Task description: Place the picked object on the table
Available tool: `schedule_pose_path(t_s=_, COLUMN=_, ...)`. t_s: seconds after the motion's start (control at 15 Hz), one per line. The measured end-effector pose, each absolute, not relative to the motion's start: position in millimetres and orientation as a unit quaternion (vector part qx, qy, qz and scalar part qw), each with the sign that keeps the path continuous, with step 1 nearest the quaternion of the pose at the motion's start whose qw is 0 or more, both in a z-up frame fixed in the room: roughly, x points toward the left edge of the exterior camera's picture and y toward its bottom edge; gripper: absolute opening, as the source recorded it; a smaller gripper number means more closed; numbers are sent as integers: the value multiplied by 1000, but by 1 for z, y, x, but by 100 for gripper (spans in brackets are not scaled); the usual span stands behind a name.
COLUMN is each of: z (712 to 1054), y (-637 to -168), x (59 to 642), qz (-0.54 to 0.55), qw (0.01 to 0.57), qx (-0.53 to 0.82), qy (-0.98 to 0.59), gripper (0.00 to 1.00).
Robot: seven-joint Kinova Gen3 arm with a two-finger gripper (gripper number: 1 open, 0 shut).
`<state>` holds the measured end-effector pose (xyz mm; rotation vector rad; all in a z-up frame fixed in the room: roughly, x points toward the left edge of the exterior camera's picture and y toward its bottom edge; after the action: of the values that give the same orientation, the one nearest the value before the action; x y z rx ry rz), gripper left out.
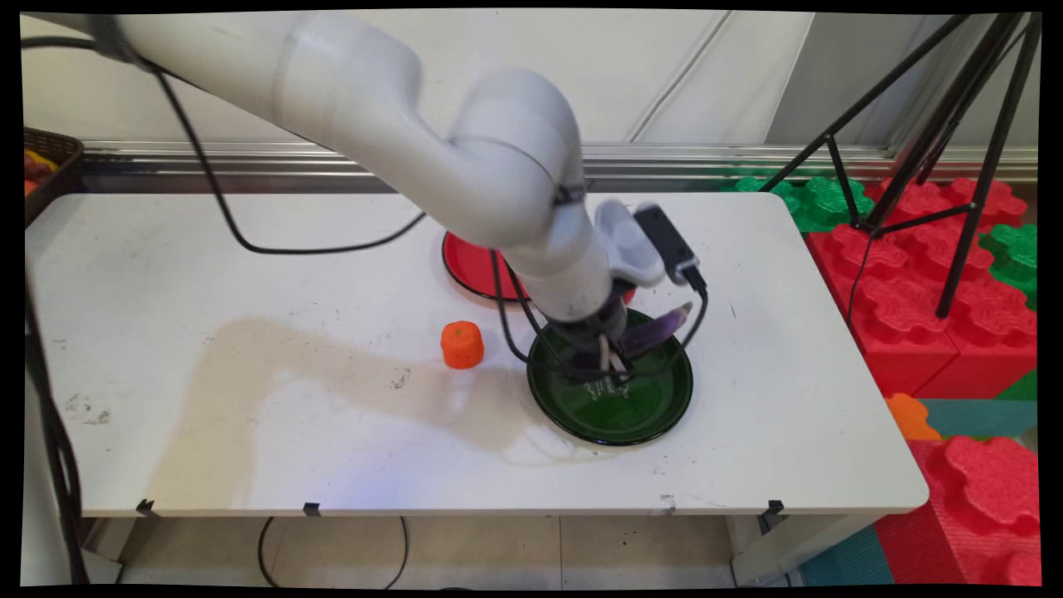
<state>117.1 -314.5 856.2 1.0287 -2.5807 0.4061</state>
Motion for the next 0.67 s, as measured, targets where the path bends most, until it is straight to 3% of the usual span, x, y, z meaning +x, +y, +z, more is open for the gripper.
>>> schedule_pose_path(t_s=0.67, z=942, y=-288, x=201, qz=132, qw=218, qx=262, qy=-931, gripper=0)
